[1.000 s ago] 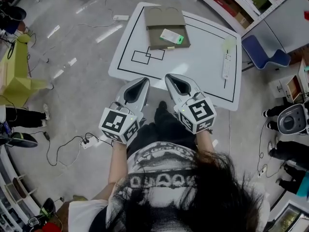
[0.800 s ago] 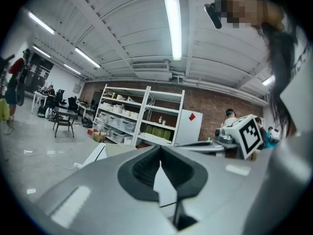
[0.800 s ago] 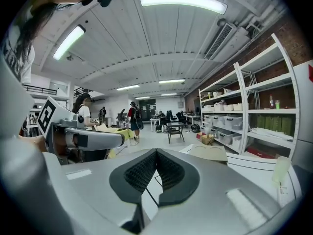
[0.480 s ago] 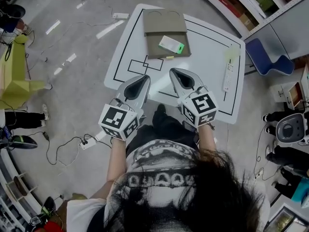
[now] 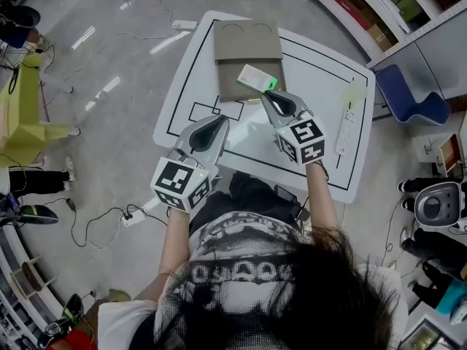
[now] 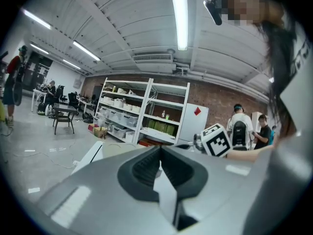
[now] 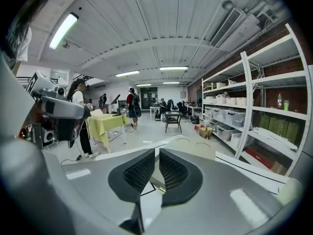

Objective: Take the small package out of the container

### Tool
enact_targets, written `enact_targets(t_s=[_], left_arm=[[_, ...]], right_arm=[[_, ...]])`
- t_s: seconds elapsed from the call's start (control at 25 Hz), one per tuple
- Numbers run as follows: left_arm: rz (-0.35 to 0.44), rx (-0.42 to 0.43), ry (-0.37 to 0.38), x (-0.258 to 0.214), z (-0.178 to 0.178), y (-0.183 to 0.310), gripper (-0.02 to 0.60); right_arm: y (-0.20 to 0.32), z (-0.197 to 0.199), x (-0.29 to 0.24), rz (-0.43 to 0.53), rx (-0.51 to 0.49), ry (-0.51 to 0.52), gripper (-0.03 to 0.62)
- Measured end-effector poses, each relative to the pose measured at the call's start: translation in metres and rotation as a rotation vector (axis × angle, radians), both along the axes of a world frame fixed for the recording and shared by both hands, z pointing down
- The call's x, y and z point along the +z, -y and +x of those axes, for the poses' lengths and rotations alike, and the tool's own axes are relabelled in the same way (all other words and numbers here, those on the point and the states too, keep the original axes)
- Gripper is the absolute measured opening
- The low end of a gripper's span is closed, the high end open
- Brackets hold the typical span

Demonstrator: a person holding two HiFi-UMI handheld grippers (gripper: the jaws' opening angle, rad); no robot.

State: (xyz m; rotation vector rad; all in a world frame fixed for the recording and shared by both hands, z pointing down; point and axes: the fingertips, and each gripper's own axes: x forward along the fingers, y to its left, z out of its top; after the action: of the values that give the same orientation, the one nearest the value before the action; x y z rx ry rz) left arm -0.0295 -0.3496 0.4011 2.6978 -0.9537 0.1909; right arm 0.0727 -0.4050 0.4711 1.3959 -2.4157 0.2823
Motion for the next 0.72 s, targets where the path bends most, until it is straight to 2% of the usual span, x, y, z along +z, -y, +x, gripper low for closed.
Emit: enact_targets(t_s=[0.32, 0.56, 0.72], left_arm=[[-0.021, -0.004, 0.027, 0.010, 0.015, 0.019, 0.000], [-0.035, -0.008, 0.040, 0.014, 0.022, 0.029, 0.000], [-0.046, -0.011, 0.052, 0.019, 0.023, 0.031, 0.000]], right_arm=[[0.055, 0.018, 0.053, -0.090, -0.091, -0.057, 0.123], [0.090, 0.018, 0.099, -0.209, -0.166, -0.091, 0.206], [0.106, 0.017, 0.128, -0.286, -0.202, -0.149, 0.261]])
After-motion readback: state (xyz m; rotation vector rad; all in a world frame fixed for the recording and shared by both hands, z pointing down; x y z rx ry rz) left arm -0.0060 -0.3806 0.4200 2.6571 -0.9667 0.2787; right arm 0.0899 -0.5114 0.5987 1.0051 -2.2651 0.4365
